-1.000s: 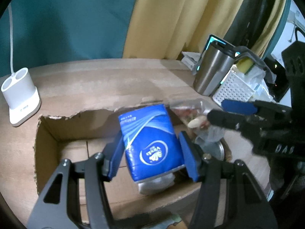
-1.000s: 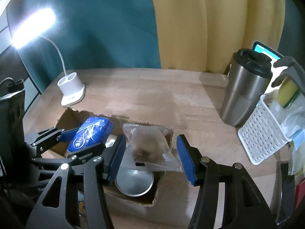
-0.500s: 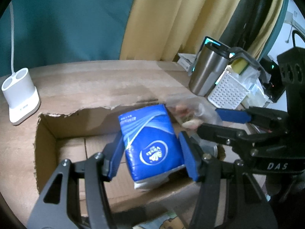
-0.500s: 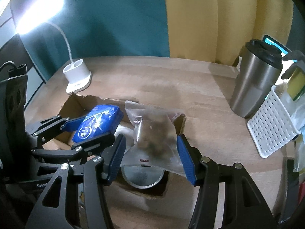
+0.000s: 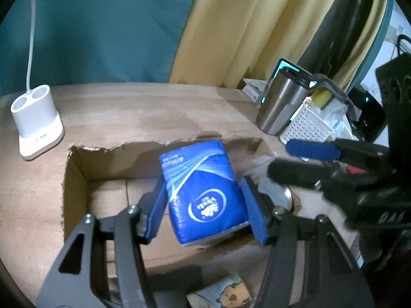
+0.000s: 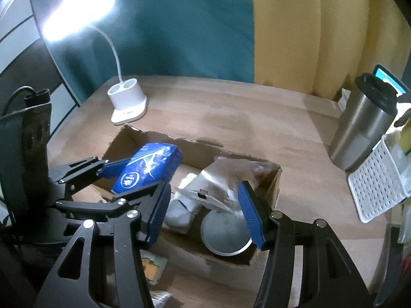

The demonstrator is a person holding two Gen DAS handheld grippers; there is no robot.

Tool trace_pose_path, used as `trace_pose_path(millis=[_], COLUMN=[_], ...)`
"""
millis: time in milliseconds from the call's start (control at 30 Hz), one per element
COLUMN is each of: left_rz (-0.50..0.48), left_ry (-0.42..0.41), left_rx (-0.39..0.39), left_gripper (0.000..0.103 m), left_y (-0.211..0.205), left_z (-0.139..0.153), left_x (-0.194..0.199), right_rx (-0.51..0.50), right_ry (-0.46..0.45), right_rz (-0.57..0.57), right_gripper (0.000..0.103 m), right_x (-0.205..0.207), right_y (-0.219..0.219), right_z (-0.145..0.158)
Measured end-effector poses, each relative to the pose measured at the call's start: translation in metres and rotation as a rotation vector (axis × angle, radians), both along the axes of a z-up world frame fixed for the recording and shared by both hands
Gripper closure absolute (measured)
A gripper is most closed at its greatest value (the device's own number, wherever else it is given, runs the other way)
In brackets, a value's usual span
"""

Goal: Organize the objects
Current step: 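Lower and release the tissue pack and plastic bag into the box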

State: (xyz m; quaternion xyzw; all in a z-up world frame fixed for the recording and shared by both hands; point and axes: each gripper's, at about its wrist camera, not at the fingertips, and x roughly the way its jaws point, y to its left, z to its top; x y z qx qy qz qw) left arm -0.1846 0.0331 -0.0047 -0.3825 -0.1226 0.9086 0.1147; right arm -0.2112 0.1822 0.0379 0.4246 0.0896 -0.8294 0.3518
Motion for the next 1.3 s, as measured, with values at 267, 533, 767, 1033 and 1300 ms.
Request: trace_pose_path(millis=[267,533,767,1033,1300], left_rz=[0.014,-0.011,-0.083,-0.060,-0.040], left_ry=[-0.035,-0.091,-0.159,-0.156,-0.095], left_rx=[-0.033,-0.047,-0.043,-0.047,-0.011], left_gripper=[0.045,0.044,0.044,0.034,0.025], left_y=[0.002,0.018,0.043,0.036,0.030], left_z=[-0.016,-0.030,-0.035,-0.029,-0.012], left_x=[-0.012,-0.031,-0.029,-0.016,-0.003], right_rx=[0.022,0.039,0.019,0.000,-0.009], right_ry=[0.046,0.013,-0.003,-0.003,0.018], right_rz=[-0.097,-0.159,-0.190,-0.182,-0.190], right_gripper=[0.044,0.044,0.044,0.044,0.044], right_x=[-0.008,-0.022,-0.029,-0.020,-0.001], right_y=[0.018,0.036,0.052,0.052,0.055], right_z=[0.004,-0.020,-0.025,-0.024,-0.014])
